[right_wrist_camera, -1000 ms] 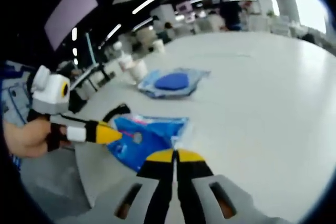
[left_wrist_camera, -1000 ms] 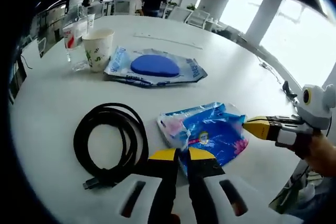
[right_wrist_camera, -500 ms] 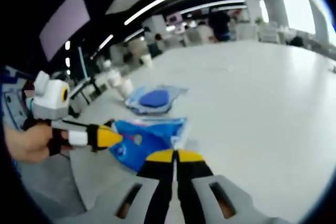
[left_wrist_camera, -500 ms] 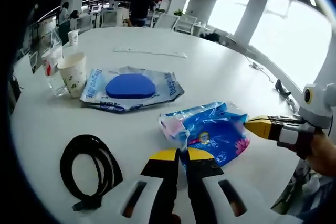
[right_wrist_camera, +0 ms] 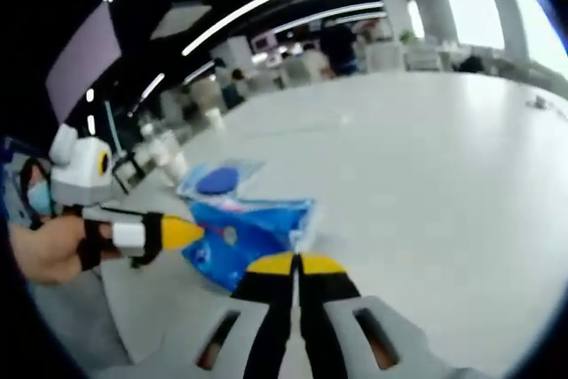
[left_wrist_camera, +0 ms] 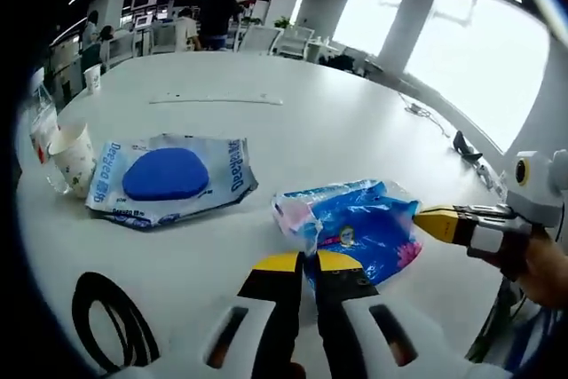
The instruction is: Arrange the tabletop items into an orderly group along one side of the table until the central work area is clear of visible clutter.
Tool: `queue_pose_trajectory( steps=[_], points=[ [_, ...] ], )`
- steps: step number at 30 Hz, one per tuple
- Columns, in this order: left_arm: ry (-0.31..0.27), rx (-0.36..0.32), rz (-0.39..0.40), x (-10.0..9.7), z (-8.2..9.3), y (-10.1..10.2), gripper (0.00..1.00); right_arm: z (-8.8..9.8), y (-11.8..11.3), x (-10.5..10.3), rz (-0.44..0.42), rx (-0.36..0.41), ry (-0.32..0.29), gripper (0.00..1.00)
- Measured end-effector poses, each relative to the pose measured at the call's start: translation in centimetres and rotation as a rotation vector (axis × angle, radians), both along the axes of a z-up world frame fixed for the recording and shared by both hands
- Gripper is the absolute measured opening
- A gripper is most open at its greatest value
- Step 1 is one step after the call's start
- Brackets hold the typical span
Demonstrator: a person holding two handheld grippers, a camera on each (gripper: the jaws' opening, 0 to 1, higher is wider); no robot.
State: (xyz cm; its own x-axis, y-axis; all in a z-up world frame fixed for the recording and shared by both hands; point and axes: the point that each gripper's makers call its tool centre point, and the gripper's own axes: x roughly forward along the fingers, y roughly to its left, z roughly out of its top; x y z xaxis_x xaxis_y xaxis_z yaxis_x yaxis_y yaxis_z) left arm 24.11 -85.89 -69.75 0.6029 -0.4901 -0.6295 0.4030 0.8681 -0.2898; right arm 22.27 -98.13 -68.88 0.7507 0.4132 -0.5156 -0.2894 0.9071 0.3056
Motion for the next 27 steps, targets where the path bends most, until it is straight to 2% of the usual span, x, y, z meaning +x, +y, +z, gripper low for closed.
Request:
queue_pose_trajectory(
  steps=[13,20,27],
  points=[
    [-0.020,-0.017,0.001,2.9,0.1,-2.2,0.04,0.1,-2.0,2.4,-0.029,-0.008,-0.017,0.00],
    [-0.023,-0.029,0.022,4.5,-0.2,-2.7,0.04,0.0,-2.8,4.3,-0.030,-0.013,-0.029,0.00],
    [-0.015,-0.015,0.047,5.9,-0.7,-2.7,0.04,-0.6,-2.6,5.9,-0.014,-0.009,-0.031,0.00]
  ],
)
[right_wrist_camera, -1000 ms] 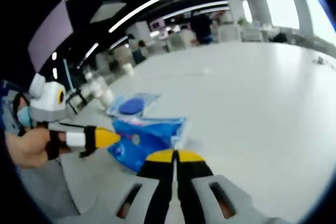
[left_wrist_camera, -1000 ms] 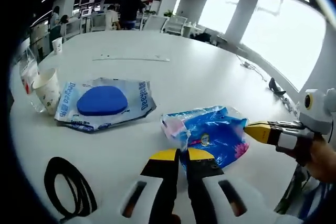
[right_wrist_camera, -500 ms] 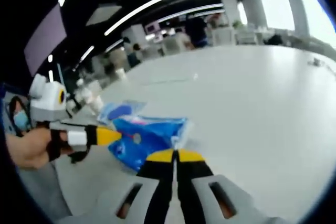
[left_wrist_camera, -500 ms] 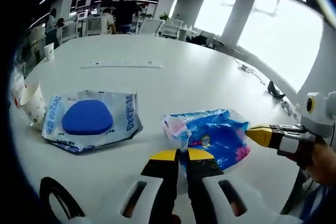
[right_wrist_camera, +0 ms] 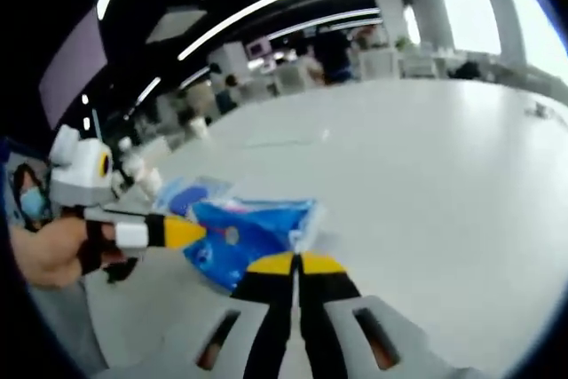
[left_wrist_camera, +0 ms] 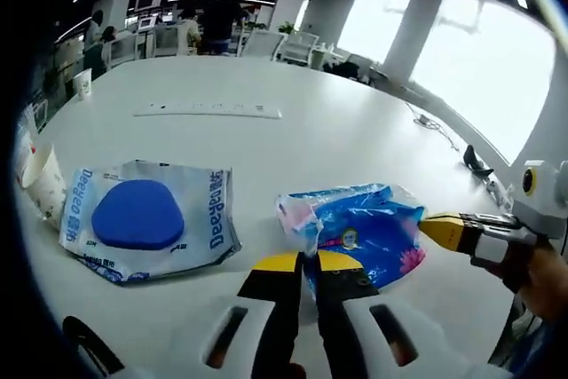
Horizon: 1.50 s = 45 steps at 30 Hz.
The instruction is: Arrange the tabletop items into an orderly group along one side of the table until the central work area is clear of visible clutter.
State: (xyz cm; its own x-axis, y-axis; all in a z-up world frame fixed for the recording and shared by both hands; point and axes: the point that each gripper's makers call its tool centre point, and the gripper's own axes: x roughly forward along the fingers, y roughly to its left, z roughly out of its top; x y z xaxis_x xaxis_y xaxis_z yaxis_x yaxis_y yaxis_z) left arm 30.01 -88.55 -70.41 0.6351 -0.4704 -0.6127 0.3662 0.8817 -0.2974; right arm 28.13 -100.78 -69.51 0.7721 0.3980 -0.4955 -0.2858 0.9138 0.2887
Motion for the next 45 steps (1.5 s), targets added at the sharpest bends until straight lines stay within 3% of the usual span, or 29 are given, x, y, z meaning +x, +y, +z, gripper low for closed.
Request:
queue_pose_trajectory(
  steps=[10,19,23,45],
  points=[
    [-0.008,0.001,0.043,2.0,-0.5,-0.3,0.04,-0.8,-0.1,1.7,0.010,0.007,0.003,0.00],
    [-0.023,0.044,0.051,2.9,-1.1,0.0,0.04,-1.6,0.0,3.0,0.019,0.021,0.009,0.00],
    [-0.042,0.089,0.035,3.1,-1.2,0.2,0.04,-1.8,0.2,3.1,0.025,0.026,0.013,0.00],
    [-0.072,0.169,0.040,3.3,-1.9,0.7,0.04,-1.8,0.8,3.4,0.018,0.030,0.011,0.00]
  ],
)
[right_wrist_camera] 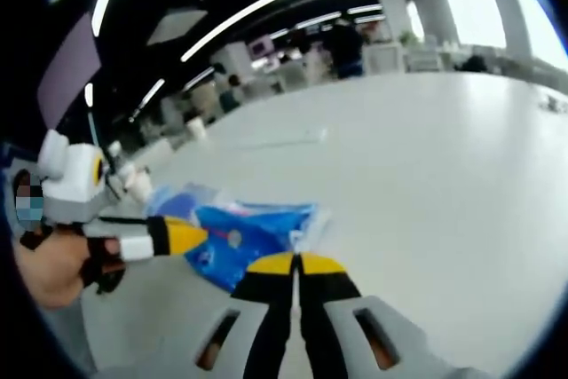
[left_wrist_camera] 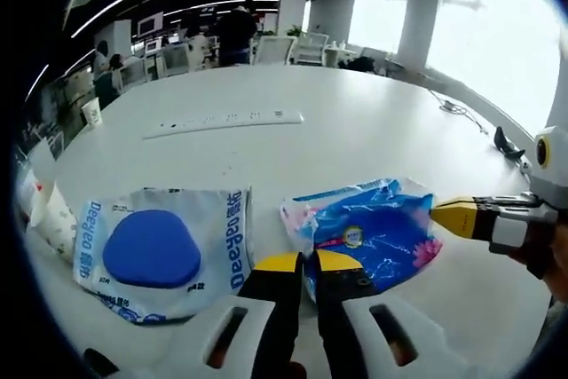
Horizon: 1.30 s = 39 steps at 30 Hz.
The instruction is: Arrange the tabletop items into an orderly group along one side of the table until the central work area is clear of visible clutter.
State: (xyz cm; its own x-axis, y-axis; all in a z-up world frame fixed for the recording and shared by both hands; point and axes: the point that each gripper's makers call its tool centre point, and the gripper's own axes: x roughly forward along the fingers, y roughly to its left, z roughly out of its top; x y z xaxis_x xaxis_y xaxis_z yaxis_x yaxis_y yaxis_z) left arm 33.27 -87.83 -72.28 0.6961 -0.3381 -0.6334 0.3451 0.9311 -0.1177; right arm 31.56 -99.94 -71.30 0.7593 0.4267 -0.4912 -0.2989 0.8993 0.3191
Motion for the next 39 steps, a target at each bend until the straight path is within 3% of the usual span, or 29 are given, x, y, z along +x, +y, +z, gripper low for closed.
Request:
queue_pose_trajectory(
  steps=[21,39],
  points=[
    [-0.018,0.008,0.023,0.4,0.5,0.4,0.05,-0.1,0.1,0.5,0.004,-0.006,-0.008,0.00],
    [-0.035,0.005,0.029,0.3,1.5,0.9,0.08,-0.3,-0.1,0.6,-0.051,-0.032,0.009,0.00]
  ],
)
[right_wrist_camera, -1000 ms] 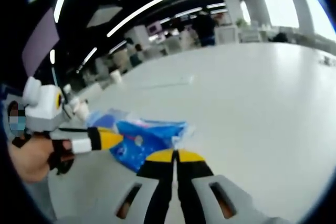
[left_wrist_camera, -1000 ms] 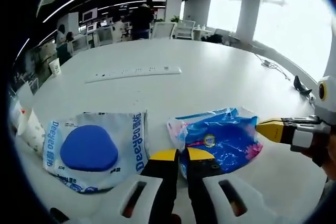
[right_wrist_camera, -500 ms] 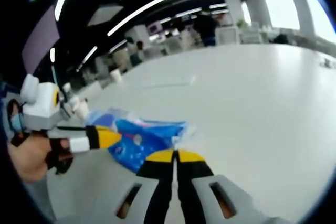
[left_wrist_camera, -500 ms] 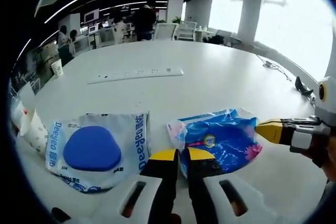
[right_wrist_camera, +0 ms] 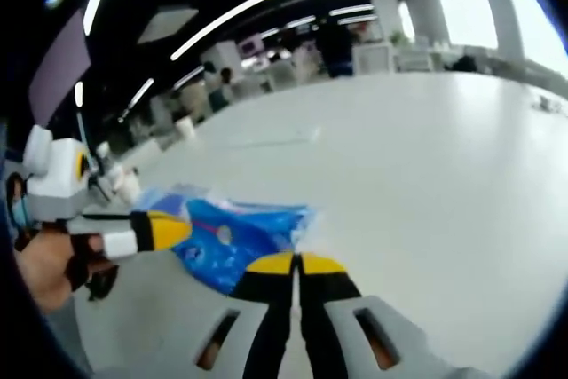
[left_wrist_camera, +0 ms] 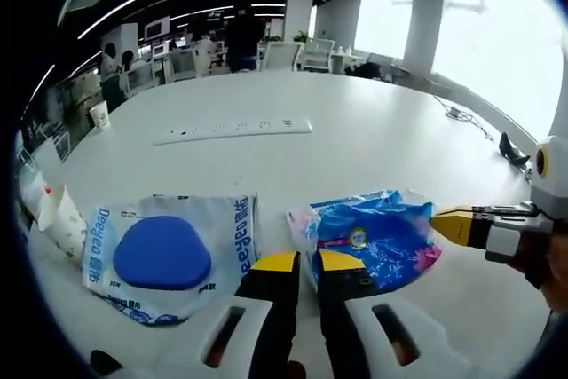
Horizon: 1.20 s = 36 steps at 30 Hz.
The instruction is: Arrange the tabletop items into an orderly group along one side of the table until the central work area is clear of visible clutter.
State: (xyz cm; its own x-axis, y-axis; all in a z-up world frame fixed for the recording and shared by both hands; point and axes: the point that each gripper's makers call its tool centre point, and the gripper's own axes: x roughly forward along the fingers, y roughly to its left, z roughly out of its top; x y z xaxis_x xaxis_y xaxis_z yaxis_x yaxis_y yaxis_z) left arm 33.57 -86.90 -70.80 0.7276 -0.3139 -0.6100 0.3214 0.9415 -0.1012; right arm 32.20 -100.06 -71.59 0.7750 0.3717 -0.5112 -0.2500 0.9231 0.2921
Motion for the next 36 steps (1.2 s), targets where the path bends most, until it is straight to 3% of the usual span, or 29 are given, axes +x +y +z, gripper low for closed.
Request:
queue_pose_trajectory(
  steps=[17,25,31,34,36],
  points=[
    [-0.018,0.000,-0.023,-0.8,0.7,0.6,0.17,0.3,0.3,0.1,0.002,-0.014,-0.016,0.03],
    [-0.024,-0.021,-0.043,-1.0,1.0,0.2,0.22,0.8,1.1,0.0,0.028,-0.015,-0.048,0.28],
    [-0.034,-0.068,-0.045,-0.8,1.6,-0.1,0.40,1.0,1.4,0.3,0.022,0.005,-0.061,0.59],
    [-0.038,-0.071,-0.062,-0.7,1.8,-0.2,0.43,1.2,1.5,0.3,0.026,-0.003,-0.074,0.68],
    [-0.036,-0.097,-0.070,-0.9,1.9,-0.4,0.56,1.6,1.4,0.2,0.037,-0.018,-0.090,0.70]
  ],
)
